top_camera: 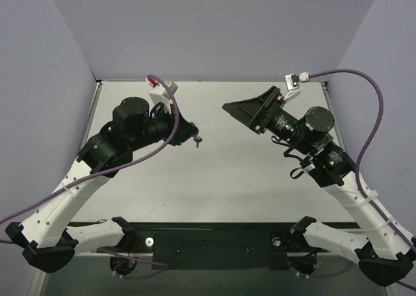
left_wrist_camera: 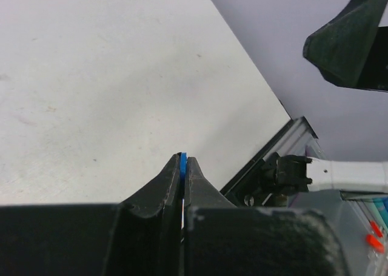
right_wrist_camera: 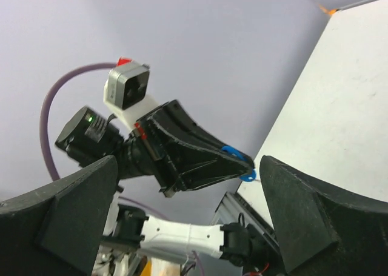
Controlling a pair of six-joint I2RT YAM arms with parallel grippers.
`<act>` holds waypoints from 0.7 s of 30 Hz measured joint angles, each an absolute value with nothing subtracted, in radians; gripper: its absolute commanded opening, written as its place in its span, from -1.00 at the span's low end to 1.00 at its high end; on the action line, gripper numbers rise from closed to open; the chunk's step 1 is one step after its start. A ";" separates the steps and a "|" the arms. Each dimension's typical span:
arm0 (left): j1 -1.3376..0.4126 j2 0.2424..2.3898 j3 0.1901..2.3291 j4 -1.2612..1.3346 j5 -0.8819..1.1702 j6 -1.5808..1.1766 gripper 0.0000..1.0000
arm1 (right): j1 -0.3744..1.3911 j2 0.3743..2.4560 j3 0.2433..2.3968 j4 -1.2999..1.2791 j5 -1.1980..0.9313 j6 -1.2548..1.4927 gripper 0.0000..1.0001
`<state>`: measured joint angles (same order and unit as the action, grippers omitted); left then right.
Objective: Remove the keys from the keyring
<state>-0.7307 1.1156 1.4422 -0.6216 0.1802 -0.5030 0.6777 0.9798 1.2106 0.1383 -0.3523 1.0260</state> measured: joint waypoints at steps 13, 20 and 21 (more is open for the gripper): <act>-0.730 1.123 1.548 -0.646 0.158 -0.506 -1.00 | 0.614 1.050 1.038 0.410 -0.448 1.216 0.97; -0.730 1.148 1.657 -0.617 0.255 -0.521 -1.00 | 0.686 1.092 1.014 0.621 -0.496 1.300 0.97; -0.730 1.158 1.676 -0.616 0.271 -0.524 -1.00 | 0.697 1.094 1.015 0.648 -0.499 1.304 0.97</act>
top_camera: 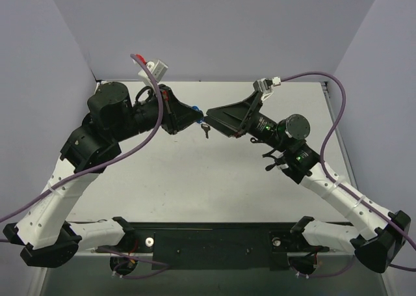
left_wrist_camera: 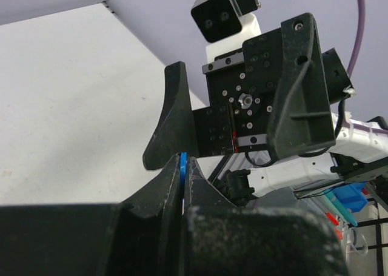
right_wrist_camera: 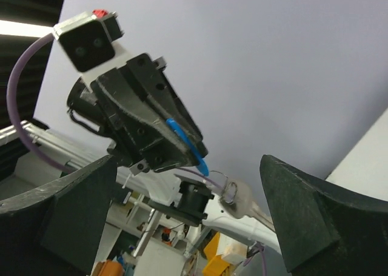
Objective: Remove the keys from the keyring
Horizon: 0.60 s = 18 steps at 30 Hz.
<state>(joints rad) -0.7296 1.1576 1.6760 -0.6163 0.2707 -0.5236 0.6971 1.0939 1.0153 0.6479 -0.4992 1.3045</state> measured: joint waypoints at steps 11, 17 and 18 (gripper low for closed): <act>-0.726 1.209 1.740 -0.563 0.394 -0.577 -1.00 | 0.722 1.192 1.015 1.065 -0.509 1.480 0.95; -0.725 1.209 1.742 -0.496 0.453 -0.620 -1.00 | 0.732 1.233 1.018 1.145 -0.527 1.542 0.90; -0.725 1.209 1.742 -0.488 0.458 -0.625 -1.00 | 0.736 1.235 1.021 1.152 -0.532 1.545 0.87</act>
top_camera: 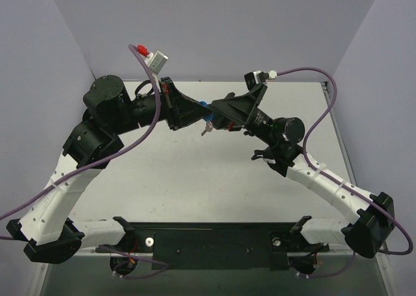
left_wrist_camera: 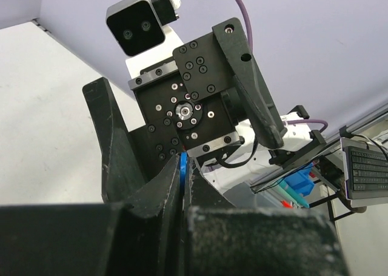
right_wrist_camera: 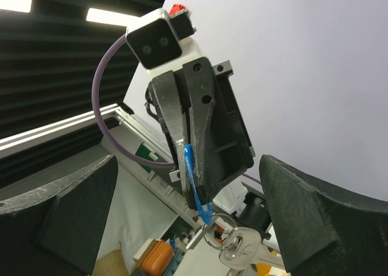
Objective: Remove the keys from the keyring
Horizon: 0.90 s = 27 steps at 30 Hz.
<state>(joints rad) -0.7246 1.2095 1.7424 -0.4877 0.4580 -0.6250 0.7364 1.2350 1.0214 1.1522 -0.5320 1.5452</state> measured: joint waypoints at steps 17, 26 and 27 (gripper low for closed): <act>-0.717 1.217 1.787 -0.436 0.476 -0.646 -1.00 | 0.819 1.234 1.069 1.138 -0.586 1.531 0.50; -0.711 1.217 1.787 -0.426 0.484 -0.647 -1.00 | 0.819 1.214 1.069 1.114 -0.590 1.517 0.46; -0.710 1.217 1.787 -0.419 0.488 -0.647 -1.00 | 0.819 1.214 1.069 1.115 -0.590 1.518 0.44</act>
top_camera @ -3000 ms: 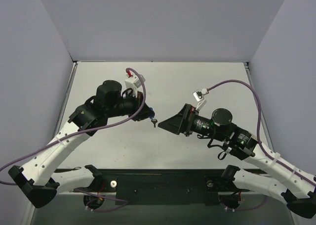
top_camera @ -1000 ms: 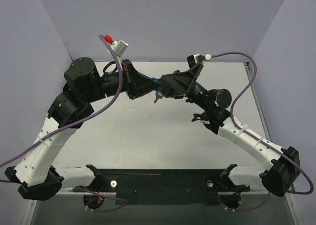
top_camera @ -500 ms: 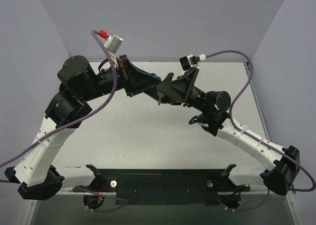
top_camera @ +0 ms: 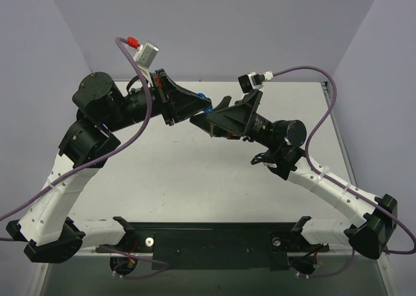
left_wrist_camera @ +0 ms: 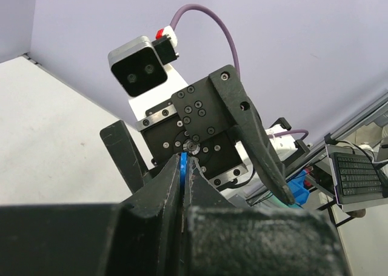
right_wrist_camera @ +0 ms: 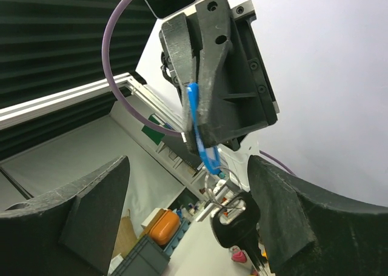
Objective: Remove the keys from the keyring
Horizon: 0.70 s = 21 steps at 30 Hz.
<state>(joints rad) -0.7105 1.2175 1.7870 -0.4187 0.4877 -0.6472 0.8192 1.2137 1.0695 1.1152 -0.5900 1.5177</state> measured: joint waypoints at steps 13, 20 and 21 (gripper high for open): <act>-0.696 1.225 1.794 -0.276 0.573 -0.693 -1.00 | 0.822 1.216 1.085 1.121 -0.591 1.531 0.58; -0.687 1.242 1.774 -0.132 0.611 -0.775 -1.00 | 0.826 1.217 1.109 1.127 -0.593 1.546 0.83; -0.687 1.241 1.763 -0.104 0.613 -0.786 -1.00 | 0.826 1.218 1.111 1.130 -0.593 1.547 0.83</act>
